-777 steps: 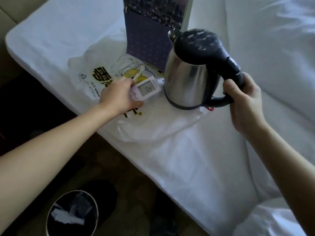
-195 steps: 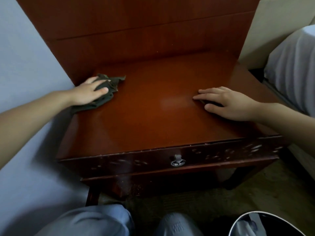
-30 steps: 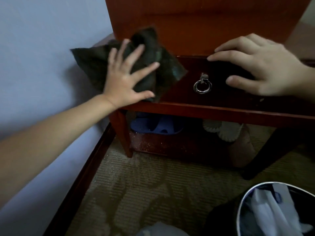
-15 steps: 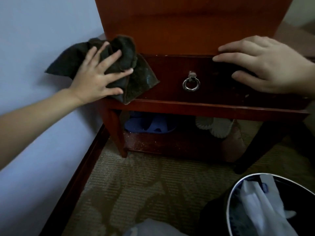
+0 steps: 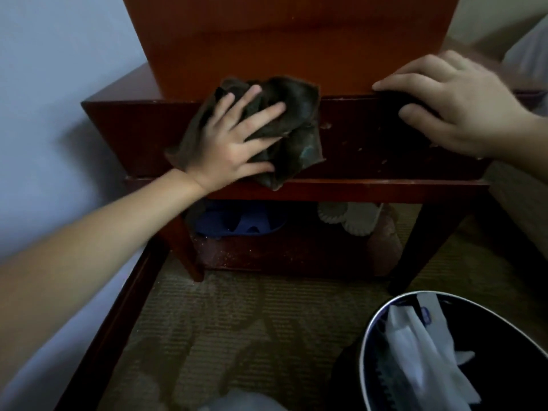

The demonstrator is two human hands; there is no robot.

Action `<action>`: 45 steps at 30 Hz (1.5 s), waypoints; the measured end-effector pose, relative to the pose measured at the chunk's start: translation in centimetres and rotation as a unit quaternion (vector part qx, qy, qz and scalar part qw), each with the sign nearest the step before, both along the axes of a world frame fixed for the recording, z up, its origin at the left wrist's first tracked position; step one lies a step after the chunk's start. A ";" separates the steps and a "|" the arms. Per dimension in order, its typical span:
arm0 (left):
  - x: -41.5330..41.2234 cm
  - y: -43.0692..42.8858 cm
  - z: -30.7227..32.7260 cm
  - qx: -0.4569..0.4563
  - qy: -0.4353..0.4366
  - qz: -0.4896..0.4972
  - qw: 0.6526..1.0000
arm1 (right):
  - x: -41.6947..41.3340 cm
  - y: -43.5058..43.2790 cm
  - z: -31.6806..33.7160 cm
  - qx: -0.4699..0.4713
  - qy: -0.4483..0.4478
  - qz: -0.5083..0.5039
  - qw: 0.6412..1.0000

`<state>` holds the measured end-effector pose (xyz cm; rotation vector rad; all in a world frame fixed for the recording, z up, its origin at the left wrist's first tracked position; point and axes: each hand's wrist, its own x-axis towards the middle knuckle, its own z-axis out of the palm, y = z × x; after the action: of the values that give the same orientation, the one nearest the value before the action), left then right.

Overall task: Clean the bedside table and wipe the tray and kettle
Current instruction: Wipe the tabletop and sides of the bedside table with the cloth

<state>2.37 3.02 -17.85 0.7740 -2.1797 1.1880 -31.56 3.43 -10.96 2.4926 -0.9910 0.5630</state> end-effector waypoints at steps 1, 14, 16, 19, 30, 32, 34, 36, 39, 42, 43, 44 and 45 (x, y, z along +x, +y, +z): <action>1.9 0.1 -0.1 -0.002 -0.013 0.015 1.000 | 0.0 0.1 0.2 0.012 -0.003 0.003 1.000; -4.5 3.1 5.3 0.146 0.126 -0.135 0.972 | -0.3 2.1 0.5 0.084 -0.010 0.001 0.996; -7.7 3.7 8.8 0.222 0.141 -0.156 0.952 | -0.5 3.5 0.9 0.115 -0.107 0.038 0.987; -12.2 4.4 11.4 0.377 0.184 -0.148 0.896 | -0.8 6.2 1.4 0.277 -0.342 0.115 0.891; -20.6 4.8 11.2 0.669 0.196 -0.157 0.699 | -5.5 9.9 0.8 0.543 -0.606 0.032 0.580; -20.5 4.6 11.0 0.674 0.186 -0.168 0.695 | -7.1 10.0 0.6 0.548 -0.602 -0.003 0.580; -19.5 4.5 10.7 0.639 0.175 -0.169 0.730 | -8.7 10.3 0.6 0.541 -0.610 -0.020 0.579; -17.9 4.5 10.2 0.548 0.146 -0.150 0.810 | -10.0 10.5 0.3 0.491 -0.637 -0.036 0.593; -15.0 4.5 9.3 0.399 0.091 -0.103 0.906 | -10.1 10.3 -0.5 0.344 -0.685 -0.071 0.638; -12.6 4.0 8.5 0.319 0.065 -0.061 0.944 | -8.1 9.1 -2.1 0.252 -0.658 -0.097 0.703; -11.9 3.8 8.3 0.298 0.062 -0.050 0.951 | -7.3 8.3 -2.7 0.241 -0.653 -0.091 0.712; -11.2 3.6 8.3 0.280 0.058 -0.041 0.957 | -6.5 7.6 -3.2 0.230 -0.649 -0.081 0.721; -10.6 3.4 8.3 0.264 0.048 -0.032 0.963 | -6.0 6.8 -3.6 0.212 -0.635 -0.069 0.740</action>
<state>-8.19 6.47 -9.52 0.9389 -2.4429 0.5168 -37.52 10.28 -14.55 2.0741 -1.8591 2.3638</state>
